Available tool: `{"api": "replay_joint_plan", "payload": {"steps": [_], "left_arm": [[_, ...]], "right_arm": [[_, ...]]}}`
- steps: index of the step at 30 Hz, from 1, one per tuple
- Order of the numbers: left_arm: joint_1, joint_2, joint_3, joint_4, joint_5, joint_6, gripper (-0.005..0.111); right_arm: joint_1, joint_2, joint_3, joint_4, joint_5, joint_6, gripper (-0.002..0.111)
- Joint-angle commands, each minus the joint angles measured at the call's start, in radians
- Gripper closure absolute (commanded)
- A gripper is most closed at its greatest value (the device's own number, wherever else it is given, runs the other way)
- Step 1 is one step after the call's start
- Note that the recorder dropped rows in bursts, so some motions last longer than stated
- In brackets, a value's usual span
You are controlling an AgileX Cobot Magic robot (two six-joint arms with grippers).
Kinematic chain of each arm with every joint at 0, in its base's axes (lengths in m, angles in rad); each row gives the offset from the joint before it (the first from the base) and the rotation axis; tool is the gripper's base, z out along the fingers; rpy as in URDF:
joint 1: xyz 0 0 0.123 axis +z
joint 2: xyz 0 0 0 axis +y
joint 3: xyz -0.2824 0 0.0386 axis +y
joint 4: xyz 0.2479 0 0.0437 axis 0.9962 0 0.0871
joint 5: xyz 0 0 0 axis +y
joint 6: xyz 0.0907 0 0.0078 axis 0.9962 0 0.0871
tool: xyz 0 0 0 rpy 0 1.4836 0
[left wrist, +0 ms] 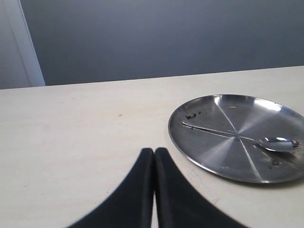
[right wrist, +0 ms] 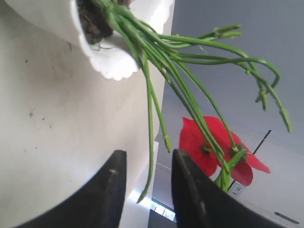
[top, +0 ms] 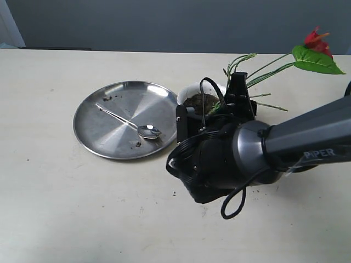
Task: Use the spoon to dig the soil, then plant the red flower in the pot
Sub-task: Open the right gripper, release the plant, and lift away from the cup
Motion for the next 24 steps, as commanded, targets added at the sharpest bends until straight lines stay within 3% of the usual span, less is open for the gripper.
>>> {"api": "replay_joint_plan", "payload": {"steps": [1,12,16,17,20,24], "left_arm": [[-0.003,-0.005,-0.004,0.0,-0.001,-0.004,0.106],[-0.003,-0.005,-0.004,0.0,-0.001,-0.004,0.106],[-0.003,-0.005,-0.004,0.0,-0.001,-0.004,0.106],[-0.003,-0.005,-0.004,0.0,-0.001,-0.004,0.106],[-0.003,-0.005,-0.004,0.0,-0.001,-0.004,0.106],[-0.003,-0.005,-0.004,0.0,-0.001,-0.004,0.106]], "right_arm": [[-0.004,-0.008,0.0,0.015,0.004,0.007,0.076],[-0.004,-0.186,0.0,0.031,0.004,0.011,0.076],[-0.004,-0.3,0.0,0.152,0.004,0.269,0.077],[-0.004,-0.328,0.0,0.2,0.004,0.287,0.08],[-0.004,-0.453,0.004,0.359,-0.017,0.326,0.108],[-0.004,-0.529,0.004,0.475,-0.38,0.326,0.109]]}}
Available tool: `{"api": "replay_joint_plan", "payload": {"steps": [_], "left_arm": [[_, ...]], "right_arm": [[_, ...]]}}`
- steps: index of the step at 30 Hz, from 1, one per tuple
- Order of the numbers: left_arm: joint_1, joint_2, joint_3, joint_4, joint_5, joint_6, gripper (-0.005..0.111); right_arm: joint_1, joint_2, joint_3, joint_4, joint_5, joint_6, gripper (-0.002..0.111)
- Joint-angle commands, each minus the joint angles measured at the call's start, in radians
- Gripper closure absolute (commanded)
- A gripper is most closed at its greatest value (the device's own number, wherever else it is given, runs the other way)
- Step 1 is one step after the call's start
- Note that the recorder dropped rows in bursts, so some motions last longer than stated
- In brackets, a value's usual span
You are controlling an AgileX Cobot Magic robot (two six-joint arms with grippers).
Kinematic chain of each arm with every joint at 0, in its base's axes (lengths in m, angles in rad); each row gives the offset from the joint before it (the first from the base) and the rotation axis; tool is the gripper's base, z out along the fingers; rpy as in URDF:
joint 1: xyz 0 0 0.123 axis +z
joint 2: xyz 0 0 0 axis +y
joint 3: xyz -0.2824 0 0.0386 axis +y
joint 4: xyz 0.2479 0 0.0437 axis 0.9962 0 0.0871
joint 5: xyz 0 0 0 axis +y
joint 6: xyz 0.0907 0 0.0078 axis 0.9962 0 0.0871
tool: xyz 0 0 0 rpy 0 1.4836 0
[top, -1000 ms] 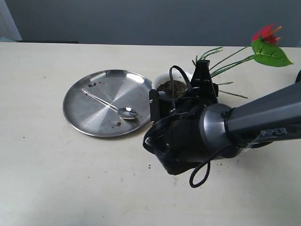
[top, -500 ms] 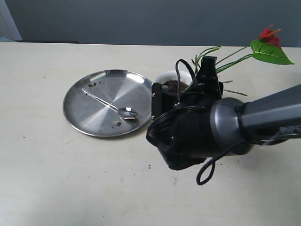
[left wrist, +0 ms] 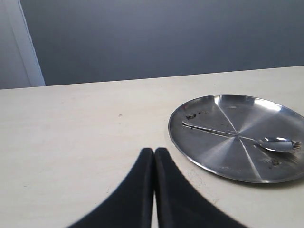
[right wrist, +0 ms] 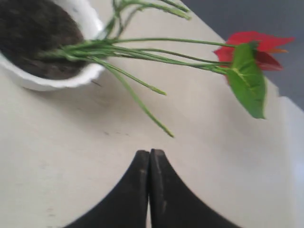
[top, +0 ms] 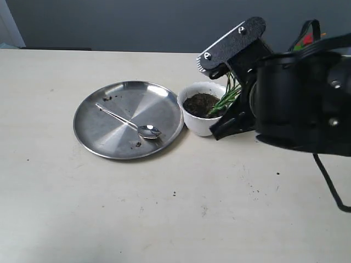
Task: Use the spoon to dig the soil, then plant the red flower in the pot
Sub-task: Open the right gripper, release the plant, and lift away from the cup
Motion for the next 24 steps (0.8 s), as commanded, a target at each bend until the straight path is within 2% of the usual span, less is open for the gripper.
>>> {"api": "replay_joint_plan", "payload": {"steps": [1,6,15,18,22,24], "left_arm": [[-0.003,-0.005,-0.004,0.0,-0.001,-0.004,0.106],[-0.003,-0.005,-0.004,0.0,-0.001,-0.004,0.106],[-0.003,-0.005,-0.004,0.0,-0.001,-0.004,0.106],[-0.003,-0.005,-0.004,0.0,-0.001,-0.004,0.106],[-0.003,-0.005,-0.004,0.0,-0.001,-0.004,0.106],[-0.003,-0.005,-0.004,0.0,-0.001,-0.004,0.106]], "right_arm": [[-0.002,-0.04,0.004,0.08,-0.285,0.021,0.109],[-0.002,-0.04,0.008,0.068,-0.412,0.082,0.109],[-0.002,-0.04,0.008,0.077,-0.48,0.084,0.109],[-0.002,-0.04,0.008,0.048,-0.438,0.067,0.109],[-0.002,-0.043,-0.02,0.012,-0.276,0.335,0.109],[-0.002,-0.065,-0.023,-0.071,-0.251,0.449,0.109]]}}
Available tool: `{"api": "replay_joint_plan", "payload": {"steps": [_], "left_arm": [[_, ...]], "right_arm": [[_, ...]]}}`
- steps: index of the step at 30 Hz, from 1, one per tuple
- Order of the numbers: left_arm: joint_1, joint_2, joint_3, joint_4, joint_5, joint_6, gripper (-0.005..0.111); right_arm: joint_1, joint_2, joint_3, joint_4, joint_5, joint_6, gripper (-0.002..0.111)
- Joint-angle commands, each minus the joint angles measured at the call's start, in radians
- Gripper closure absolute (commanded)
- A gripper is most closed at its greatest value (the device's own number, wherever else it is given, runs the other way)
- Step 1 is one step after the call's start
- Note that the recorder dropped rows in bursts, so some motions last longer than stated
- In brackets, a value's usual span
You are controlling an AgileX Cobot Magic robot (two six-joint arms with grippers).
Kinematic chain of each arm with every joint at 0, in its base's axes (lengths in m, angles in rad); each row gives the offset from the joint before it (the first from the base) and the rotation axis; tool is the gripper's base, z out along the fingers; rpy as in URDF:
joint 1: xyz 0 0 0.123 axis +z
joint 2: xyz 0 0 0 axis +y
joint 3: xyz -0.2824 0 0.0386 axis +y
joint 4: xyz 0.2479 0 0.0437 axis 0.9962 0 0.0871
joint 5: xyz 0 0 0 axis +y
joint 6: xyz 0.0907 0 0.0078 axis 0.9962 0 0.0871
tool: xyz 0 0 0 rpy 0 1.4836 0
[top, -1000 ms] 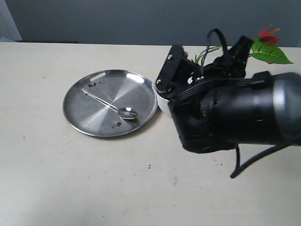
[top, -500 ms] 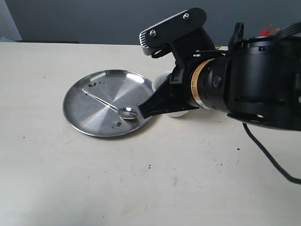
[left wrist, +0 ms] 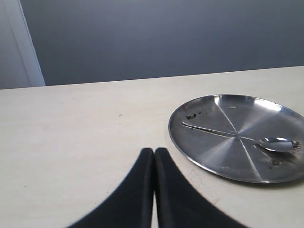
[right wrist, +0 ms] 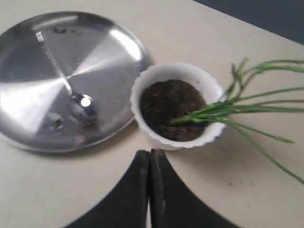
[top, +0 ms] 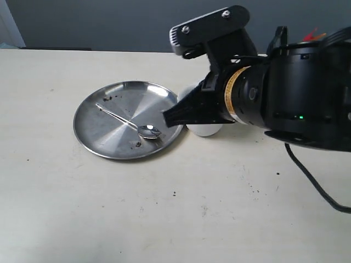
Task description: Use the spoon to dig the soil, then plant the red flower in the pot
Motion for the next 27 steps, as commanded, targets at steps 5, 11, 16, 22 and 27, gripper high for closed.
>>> {"api": "replay_joint_plan", "payload": {"steps": [5,11,16,22,27], "left_arm": [[-0.003,-0.005,-0.004,0.0,-0.001,-0.004,0.106],[-0.003,-0.005,-0.004,0.0,-0.001,-0.004,0.106],[-0.003,-0.005,-0.004,0.0,-0.001,-0.004,0.106],[-0.003,-0.005,-0.004,0.0,-0.001,-0.004,0.106],[-0.003,-0.005,-0.004,0.0,-0.001,-0.004,0.106]], "right_arm": [[-0.047,-0.149,-0.017,-0.35,-0.12,0.235,0.109],[-0.376,-0.345,0.012,-0.18,-0.319,0.163,0.109],[-0.655,-0.573,0.144,0.086,-0.338,-0.137,0.109],[-0.805,-0.851,0.323,0.223,-0.212,-0.285,0.109],[-0.802,-1.001,0.429,0.257,-0.161,-0.302,0.109]]}}
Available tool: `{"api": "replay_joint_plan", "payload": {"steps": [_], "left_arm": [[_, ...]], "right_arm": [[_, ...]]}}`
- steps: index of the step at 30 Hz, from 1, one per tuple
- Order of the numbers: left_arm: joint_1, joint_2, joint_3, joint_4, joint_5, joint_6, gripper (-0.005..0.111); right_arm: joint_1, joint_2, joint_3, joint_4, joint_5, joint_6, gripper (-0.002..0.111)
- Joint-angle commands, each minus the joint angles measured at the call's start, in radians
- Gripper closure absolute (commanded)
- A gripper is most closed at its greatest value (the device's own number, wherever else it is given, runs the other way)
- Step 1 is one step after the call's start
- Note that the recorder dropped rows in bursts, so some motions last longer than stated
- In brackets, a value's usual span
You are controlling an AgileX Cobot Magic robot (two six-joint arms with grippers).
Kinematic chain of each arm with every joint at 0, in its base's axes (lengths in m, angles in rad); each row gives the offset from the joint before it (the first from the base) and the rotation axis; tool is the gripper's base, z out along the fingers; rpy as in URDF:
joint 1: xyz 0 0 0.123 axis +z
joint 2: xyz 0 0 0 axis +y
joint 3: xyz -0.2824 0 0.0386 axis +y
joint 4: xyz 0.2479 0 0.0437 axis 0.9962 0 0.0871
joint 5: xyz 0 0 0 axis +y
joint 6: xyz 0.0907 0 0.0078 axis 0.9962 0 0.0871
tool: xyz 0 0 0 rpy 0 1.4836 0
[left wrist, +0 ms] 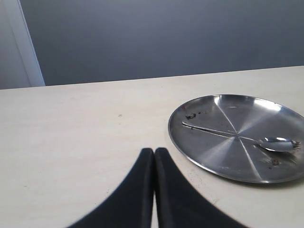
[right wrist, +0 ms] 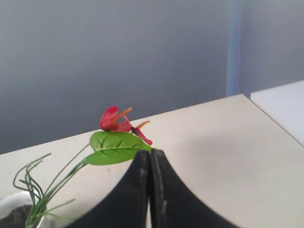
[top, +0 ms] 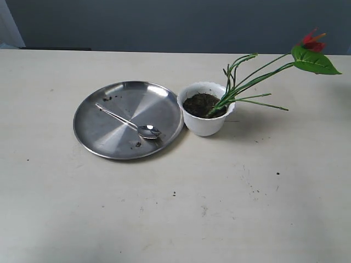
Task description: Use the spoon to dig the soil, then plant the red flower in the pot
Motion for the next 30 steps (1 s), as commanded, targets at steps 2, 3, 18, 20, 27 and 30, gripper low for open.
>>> {"api": "replay_joint_plan", "payload": {"steps": [2,3,18,20,27,30], "left_arm": [[-0.003,-0.005,-0.004,0.0,-0.001,-0.004,0.106],[-0.003,-0.005,-0.004,0.0,-0.001,-0.004,0.106],[-0.003,-0.005,-0.004,0.0,-0.001,-0.004,0.106],[-0.003,-0.005,-0.004,0.0,-0.001,-0.004,0.106],[-0.003,-0.005,-0.004,0.0,-0.001,-0.004,0.106],[-0.003,-0.005,-0.004,0.0,-0.001,-0.004,0.106]], "right_arm": [[-0.006,-0.131,0.106,0.032,0.021,-0.03,0.109],[-0.006,-0.148,0.124,0.032,0.021,-0.033,0.109],[-0.222,-0.487,0.455,0.148,-0.225,-0.085,0.109],[-0.247,-0.501,0.458,0.154,-0.194,-0.099,0.109],[-0.328,-0.51,0.458,0.151,-0.098,-0.153,0.109],[-0.347,-0.51,0.458,0.134,-0.095,-0.153,0.109]]}}
